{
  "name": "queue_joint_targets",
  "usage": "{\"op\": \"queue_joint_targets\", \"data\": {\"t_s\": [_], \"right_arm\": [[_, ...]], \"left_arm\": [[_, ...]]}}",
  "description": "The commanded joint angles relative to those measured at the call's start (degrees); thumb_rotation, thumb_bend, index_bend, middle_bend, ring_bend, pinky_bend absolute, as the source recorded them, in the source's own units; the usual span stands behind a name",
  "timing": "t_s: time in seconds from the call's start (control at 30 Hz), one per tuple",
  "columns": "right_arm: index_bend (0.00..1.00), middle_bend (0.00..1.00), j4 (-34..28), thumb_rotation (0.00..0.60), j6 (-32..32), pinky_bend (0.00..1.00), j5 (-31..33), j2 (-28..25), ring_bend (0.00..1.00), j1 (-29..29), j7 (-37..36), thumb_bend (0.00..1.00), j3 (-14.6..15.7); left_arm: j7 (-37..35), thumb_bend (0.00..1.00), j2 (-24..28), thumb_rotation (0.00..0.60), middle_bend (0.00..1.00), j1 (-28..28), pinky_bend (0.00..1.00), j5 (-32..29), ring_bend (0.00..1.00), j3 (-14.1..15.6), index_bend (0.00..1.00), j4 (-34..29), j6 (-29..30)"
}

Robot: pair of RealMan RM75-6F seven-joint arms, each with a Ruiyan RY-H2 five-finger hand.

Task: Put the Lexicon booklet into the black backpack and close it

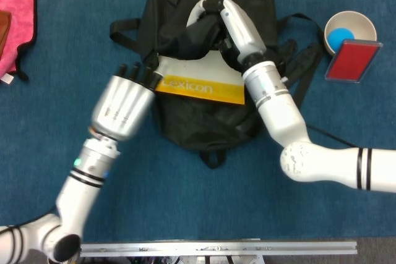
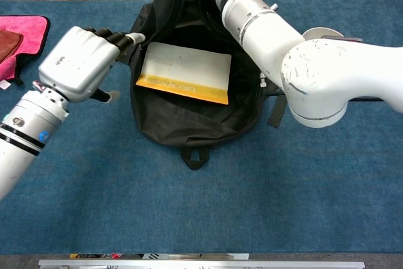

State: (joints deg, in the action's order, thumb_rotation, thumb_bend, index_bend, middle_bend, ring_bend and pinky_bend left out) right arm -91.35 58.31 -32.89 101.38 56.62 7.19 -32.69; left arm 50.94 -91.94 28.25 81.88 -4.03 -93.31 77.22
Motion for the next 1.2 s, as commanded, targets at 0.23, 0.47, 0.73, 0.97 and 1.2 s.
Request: {"op": "queue_joint_targets", "data": {"t_s": [0.23,0.47,0.73,0.97,1.2], "right_arm": [[0.45,0.41,-1.67,0.600,-6.53,0.61,-2.87,-3.98,0.40,-1.86,-1.32,0.91,4.59],[0.08,0.19,-1.35,0.600,-8.78,0.28,-2.89,-4.14,0.15,-0.71,-1.56,0.40,6.32],[0.00,0.05,-3.12,0.600,-7.42,0.08,-1.93,-3.92,0.01,1.58,2.56,0.13,8.40],[0.00,0.00,-7.21,0.600,-8.04,0.00,-0.85,-8.11,0.00,2.49,7.14,0.00,11.46],[0.00,0.00,-11.42,0.600,-6.38,0.00,-3.60,-11.27,0.00,0.53,5.51,0.00,12.04]], "left_arm": [[-4.85,0.00,6.76,0.600,0.29,-2.60,0.41,-6.87,0.31,-2.70,0.15,-2.75,-0.27],[-5.76,0.00,7.51,0.600,0.28,-2.70,0.39,-9.65,0.29,-4.06,0.14,-2.91,-0.34],[-5.69,0.00,7.90,0.600,0.27,-2.75,0.38,-11.61,0.28,-4.57,0.14,-2.16,-0.22],[-5.45,0.00,8.46,0.600,0.25,-2.80,0.36,-12.50,0.26,-4.89,0.14,-2.43,0.43],[-5.45,0.00,8.55,0.600,0.25,-2.71,0.35,-13.02,0.25,-4.99,0.14,-2.75,0.79]]}}
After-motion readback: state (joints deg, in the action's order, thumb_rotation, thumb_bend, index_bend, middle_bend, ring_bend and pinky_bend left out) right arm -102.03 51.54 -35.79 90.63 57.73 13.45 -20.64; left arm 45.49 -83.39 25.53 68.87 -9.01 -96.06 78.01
